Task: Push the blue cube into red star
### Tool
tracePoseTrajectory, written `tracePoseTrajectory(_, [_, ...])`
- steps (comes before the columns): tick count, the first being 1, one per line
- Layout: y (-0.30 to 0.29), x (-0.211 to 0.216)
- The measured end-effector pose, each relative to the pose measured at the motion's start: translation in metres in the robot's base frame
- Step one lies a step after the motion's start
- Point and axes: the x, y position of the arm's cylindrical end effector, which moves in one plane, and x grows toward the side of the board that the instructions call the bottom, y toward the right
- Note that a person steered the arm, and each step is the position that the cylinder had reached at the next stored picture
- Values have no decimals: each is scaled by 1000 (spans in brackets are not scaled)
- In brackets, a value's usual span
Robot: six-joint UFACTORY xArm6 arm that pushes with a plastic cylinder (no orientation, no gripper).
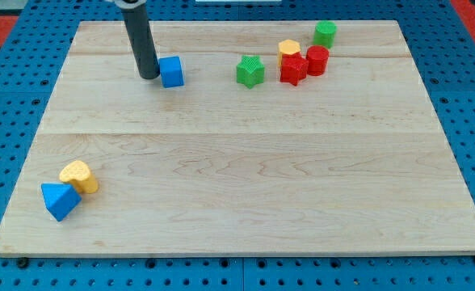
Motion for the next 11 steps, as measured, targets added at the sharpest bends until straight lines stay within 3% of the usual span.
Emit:
tracePoseTrajectory(2, [97,2])
tracePoseTrajectory(3, [114,41])
tracePoseTrajectory(5, [73,110])
tracePoseTrajectory(6, [129,110])
tracePoseTrajectory(8, [130,68])
tracePoseTrajectory(11, [209,-7])
